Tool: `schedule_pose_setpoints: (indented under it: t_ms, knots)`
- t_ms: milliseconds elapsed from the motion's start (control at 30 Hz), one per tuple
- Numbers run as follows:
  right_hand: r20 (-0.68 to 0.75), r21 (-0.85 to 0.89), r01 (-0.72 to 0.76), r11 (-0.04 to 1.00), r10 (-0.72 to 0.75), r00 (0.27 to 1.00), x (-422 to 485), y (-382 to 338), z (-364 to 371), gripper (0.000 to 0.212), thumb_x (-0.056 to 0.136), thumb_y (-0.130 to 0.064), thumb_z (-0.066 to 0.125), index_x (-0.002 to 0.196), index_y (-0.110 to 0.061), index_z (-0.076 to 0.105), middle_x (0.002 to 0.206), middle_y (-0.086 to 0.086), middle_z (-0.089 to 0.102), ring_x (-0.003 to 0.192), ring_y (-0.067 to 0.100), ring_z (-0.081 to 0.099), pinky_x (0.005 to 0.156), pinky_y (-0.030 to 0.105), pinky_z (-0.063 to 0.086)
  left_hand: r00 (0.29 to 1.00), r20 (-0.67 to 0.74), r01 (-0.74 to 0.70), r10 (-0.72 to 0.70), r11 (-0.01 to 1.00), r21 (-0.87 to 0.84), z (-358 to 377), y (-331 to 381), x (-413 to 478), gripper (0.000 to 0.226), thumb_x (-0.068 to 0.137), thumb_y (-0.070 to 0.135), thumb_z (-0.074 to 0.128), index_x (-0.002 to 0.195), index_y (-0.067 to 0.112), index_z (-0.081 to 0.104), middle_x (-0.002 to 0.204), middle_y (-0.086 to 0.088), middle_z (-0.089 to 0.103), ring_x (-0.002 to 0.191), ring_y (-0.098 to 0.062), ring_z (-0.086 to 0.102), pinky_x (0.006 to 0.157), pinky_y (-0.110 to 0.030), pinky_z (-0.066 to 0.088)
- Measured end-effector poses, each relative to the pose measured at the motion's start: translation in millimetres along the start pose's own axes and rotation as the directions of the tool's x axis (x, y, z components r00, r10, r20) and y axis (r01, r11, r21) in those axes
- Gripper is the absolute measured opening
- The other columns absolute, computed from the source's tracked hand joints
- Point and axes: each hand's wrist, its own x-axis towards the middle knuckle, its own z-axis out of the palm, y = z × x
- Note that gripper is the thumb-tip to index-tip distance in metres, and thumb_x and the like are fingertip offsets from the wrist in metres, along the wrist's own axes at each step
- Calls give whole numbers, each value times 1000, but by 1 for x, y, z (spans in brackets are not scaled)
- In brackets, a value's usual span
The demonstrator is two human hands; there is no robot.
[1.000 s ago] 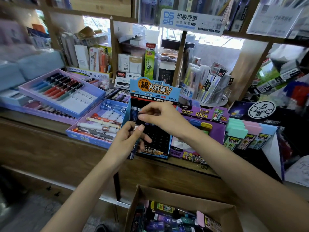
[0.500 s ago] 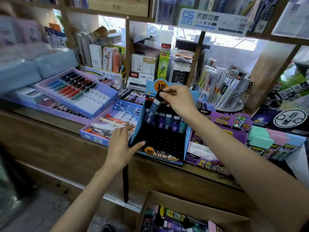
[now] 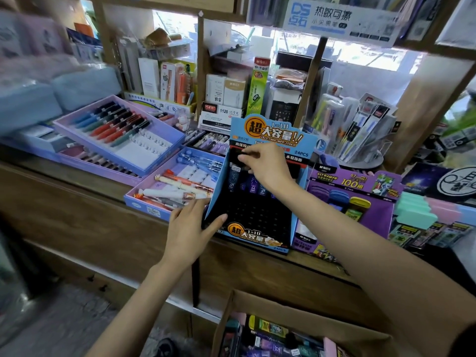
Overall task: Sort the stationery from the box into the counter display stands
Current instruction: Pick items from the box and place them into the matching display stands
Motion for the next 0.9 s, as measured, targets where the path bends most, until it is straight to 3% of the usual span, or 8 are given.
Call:
schedule_pose_setpoints:
  t_ms: [167, 267, 367, 467, 533, 667, 767, 900]
  knots:
    - [-22, 21, -72, 997, 72, 997, 0, 0, 12, 23, 86, -16, 67, 96, 5, 70, 87, 18, 71, 79, 30, 68, 79, 46, 55, 999, 29, 14, -14, 1000, 8, -2, 1, 0, 55, 89, 54, 49, 129, 16, 51, 119, 0, 60, 119, -19, 50, 102, -37, 26]
    - [38, -36, -148, 988, 149, 988, -2, 1, 10, 40, 87, -26, 66, 82, 13, 68, 79, 27, 69, 75, 37, 67, 76, 50, 55, 997, 71, 11, -10, 1000, -15, -9, 6, 2, 52, 89, 50, 52, 129, 16, 51, 118, -1, 59, 114, -19, 53, 97, -36, 29]
    - [72, -73, -148, 986, 153, 986, -14, 5, 0, 38, 87, -30, 66, 85, 8, 70, 83, 22, 70, 67, 26, 62, 74, 38, 54, 995, 101, 3, 7, 995, -100, -24, 15, 2, 49, 90, 37, 58, 130, 9, 51, 122, -8, 58, 110, -24, 55, 93, -39, 43]
    - [123, -94, -53, 994, 64, 990, -45, 7, -25, 25, 87, -26, 67, 101, -6, 69, 94, 3, 67, 83, 13, 59, 75, 23, 44, 998, 22, -59, 62, 991, -117, -41, 27, -7, 41, 91, 28, 59, 125, 6, 54, 122, -11, 57, 111, -25, 54, 88, -35, 44]
    - [173, -136, 65, 989, -41, 984, -75, 12, -45, 25, 88, -26, 65, 107, -10, 68, 100, 0, 67, 92, 11, 59, 78, 15, 38, 994, 12, -110, 113, 984, -141, -47, 38, -21, 31, 92, 24, 59, 118, 8, 58, 115, -8, 59, 107, -21, 54, 83, -33, 43]
    - [270, -189, 163, 968, -108, 957, -145, 35, -77, 25, 89, -26, 63, 112, -16, 67, 110, -3, 67, 97, 6, 58, 79, 12, 39, 971, 126, -167, 203, 954, -248, -33, 56, -62, 17, 90, 19, 61, 106, 13, 62, 104, 0, 63, 96, -9, 59, 80, -28, 47]
    - [365, -260, 135, 956, -32, 931, -194, 66, -93, 25, 89, -29, 62, 112, -20, 67, 112, -6, 67, 97, 2, 54, 80, 15, 38, 933, 252, -196, 258, 949, -246, 1, 58, -99, 19, 88, 16, 64, 106, 9, 62, 101, 2, 61, 95, -5, 56, 80, -15, 39]
    - [460, -326, 27, 945, 133, 878, -258, 119, -98, 25, 91, -30, 60, 114, -21, 66, 115, -7, 65, 102, 4, 57, 86, 16, 41, 842, 505, -58, 189, 963, -264, 58, 50, -153, 22, 90, 20, 62, 111, 14, 60, 107, 3, 58, 102, -10, 58, 89, -24, 46]
